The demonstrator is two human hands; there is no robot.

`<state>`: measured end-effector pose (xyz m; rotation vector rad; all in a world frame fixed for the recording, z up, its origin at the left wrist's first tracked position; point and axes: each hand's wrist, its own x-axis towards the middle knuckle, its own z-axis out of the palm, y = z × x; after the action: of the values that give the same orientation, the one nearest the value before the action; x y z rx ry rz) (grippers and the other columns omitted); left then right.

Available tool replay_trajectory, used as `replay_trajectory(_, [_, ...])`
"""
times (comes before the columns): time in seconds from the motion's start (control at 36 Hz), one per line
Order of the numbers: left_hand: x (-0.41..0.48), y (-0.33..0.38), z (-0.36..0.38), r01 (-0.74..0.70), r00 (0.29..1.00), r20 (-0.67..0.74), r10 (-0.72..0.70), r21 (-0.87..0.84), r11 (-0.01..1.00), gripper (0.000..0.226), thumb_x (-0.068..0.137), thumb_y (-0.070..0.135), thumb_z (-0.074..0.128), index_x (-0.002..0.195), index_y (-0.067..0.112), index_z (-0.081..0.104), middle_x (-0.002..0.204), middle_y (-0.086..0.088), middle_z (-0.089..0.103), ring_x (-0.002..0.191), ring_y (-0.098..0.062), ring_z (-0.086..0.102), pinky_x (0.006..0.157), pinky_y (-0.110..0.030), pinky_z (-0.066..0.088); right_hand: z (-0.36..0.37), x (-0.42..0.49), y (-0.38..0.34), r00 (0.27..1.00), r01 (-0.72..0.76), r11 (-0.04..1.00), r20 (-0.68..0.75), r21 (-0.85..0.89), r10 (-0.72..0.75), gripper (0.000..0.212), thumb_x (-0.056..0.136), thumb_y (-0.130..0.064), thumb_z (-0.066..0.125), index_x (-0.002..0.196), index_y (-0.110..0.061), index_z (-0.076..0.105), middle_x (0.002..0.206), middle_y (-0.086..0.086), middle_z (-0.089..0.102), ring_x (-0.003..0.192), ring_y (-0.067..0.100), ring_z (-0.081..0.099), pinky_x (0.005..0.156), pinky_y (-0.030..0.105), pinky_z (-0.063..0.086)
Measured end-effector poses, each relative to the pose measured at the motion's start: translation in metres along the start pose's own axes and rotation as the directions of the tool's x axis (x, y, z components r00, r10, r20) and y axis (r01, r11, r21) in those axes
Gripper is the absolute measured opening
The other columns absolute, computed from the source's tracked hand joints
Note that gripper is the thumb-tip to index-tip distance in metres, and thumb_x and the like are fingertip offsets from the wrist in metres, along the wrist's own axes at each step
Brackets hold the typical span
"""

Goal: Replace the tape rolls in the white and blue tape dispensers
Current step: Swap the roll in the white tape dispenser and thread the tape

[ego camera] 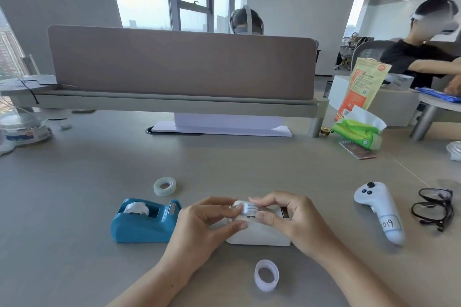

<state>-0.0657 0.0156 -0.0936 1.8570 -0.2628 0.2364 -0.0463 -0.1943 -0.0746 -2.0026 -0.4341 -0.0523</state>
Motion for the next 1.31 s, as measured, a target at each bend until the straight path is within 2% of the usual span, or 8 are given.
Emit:
replay_trajectory(0.22, [-0.002,0.001,0.001,-0.082,0.996,0.056,0.074,0.139,0.987,0.031,0.079,0.024,0.080,0.105,0.041,0.076,0.109,0.014,0.069,0.103,-0.005,0.068,0.089,-0.014,0.051,-0.002,0.000,-0.002,0.999,0.041,0.996,-0.014,-0.076,-0.042,0.014,0.081,-0.017,0.075,0.089,-0.028,0.072,0.104,-0.020,0.076,0.097,0.022,0.072,0.091,0.043,0.055])
replay_trajectory(0.33, [-0.003,0.001,0.002,-0.146,0.987,0.091,0.129,0.213,0.966,0.037,0.084,0.026,0.075,0.114,0.047,0.069,0.114,0.019,0.063,0.105,-0.005,0.066,0.089,-0.013,0.049,0.000,-0.001,-0.003,0.998,0.045,0.995,-0.042,-0.085,-0.049,0.014,0.079,-0.024,0.079,0.091,-0.030,0.073,0.097,-0.015,0.077,0.095,0.008,0.071,0.090,0.038,0.053])
replay_trajectory(0.47, [-0.002,0.006,-0.002,-0.108,0.994,0.037,0.103,0.212,0.971,0.046,0.076,0.033,0.081,0.117,0.047,0.067,0.110,0.032,0.067,0.103,0.005,0.065,0.088,-0.005,0.047,-0.001,-0.001,-0.007,0.999,-0.001,0.999,-0.043,-0.050,-0.001,0.017,0.075,-0.033,0.082,0.090,-0.031,0.075,0.103,-0.022,0.075,0.099,0.037,0.068,0.093,0.053,0.051])
replay_trajectory(0.58, [-0.001,0.006,-0.003,-0.098,0.995,0.008,0.098,0.234,0.967,0.032,0.071,0.039,0.083,0.100,0.048,0.074,0.108,0.032,0.071,0.102,0.013,0.064,0.091,-0.012,0.049,-0.002,0.000,-0.009,0.999,-0.006,0.999,-0.051,-0.042,0.004,0.018,0.069,-0.033,0.085,0.086,-0.030,0.078,0.102,-0.023,0.076,0.102,0.002,0.069,0.103,0.041,0.047])
replay_trajectory(0.69, [0.000,0.005,-0.003,-0.091,0.996,0.000,0.094,0.226,0.970,0.030,0.070,0.036,0.085,0.097,0.044,0.076,0.107,0.028,0.072,0.102,0.013,0.064,0.090,-0.006,0.046,-0.003,0.002,-0.008,0.995,0.030,0.992,-0.091,-0.123,-0.041,0.036,0.058,-0.064,0.078,0.083,-0.037,0.075,0.101,-0.029,0.074,0.109,0.003,0.065,0.107,0.047,0.040])
replay_trajectory(1.0, [0.002,0.002,-0.001,-0.080,0.997,0.011,0.079,0.206,0.975,0.028,0.071,0.034,0.085,0.095,0.045,0.077,0.105,0.031,0.071,0.101,0.010,0.065,0.083,-0.008,0.049,0.010,0.001,-0.006,0.979,-0.064,0.992,-0.185,0.110,0.083,0.018,0.077,-0.014,0.080,0.062,-0.019,0.072,0.092,-0.007,0.079,0.091,0.003,0.072,0.087,0.031,0.048])
replay_trajectory(1.22, [0.003,0.003,-0.002,-0.072,0.997,0.019,0.069,0.187,0.980,0.029,0.069,0.035,0.086,0.094,0.045,0.077,0.106,0.032,0.070,0.099,0.007,0.066,0.080,-0.005,0.048,0.022,-0.001,-0.006,0.942,-0.067,0.992,-0.320,0.108,0.099,0.016,0.075,-0.021,0.080,0.062,-0.024,0.071,0.091,-0.013,0.078,0.091,0.024,0.069,0.088,0.043,0.049])
replay_trajectory(1.31, [0.002,0.003,-0.003,-0.072,0.997,0.022,0.069,0.188,0.979,0.031,0.068,0.038,0.085,0.096,0.048,0.076,0.106,0.033,0.070,0.098,0.006,0.066,0.082,-0.007,0.049,0.025,-0.002,-0.003,0.933,-0.050,0.995,-0.352,0.083,0.076,0.022,0.075,-0.013,0.081,0.060,-0.025,0.071,0.089,-0.016,0.077,0.095,0.009,0.068,0.084,0.024,0.045])
